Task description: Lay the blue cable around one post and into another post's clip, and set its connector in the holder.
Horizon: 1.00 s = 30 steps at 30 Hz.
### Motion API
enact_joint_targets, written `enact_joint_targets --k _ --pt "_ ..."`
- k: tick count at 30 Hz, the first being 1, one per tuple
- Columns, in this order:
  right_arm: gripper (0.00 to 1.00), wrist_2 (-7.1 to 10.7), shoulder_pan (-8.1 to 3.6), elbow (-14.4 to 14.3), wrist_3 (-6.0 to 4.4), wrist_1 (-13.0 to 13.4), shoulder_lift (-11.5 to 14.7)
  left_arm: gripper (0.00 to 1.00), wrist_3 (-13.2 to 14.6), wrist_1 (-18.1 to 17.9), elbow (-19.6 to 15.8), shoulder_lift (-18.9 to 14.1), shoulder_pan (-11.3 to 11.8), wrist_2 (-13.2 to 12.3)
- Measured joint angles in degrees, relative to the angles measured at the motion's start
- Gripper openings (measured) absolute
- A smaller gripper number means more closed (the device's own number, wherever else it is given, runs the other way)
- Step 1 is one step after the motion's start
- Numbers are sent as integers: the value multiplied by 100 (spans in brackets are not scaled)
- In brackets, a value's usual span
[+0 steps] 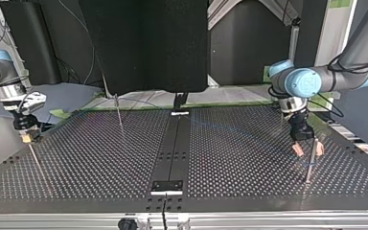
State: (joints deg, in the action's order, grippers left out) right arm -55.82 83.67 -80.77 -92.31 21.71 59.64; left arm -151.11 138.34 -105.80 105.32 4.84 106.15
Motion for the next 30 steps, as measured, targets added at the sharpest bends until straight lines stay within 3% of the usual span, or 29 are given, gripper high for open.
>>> enact_joint_targets --k 12,20,30 --pt "0 -7 -2 5 -11 37 1 100 -9 -17 0 0 5 -2" --pt "0 -11 19 0 -92 97 -4 100 -9 -33 0 2 6 -2" --pt "0 -44 24 -34 -91 66 -12 100 -14 -34 0 1 6 -2"
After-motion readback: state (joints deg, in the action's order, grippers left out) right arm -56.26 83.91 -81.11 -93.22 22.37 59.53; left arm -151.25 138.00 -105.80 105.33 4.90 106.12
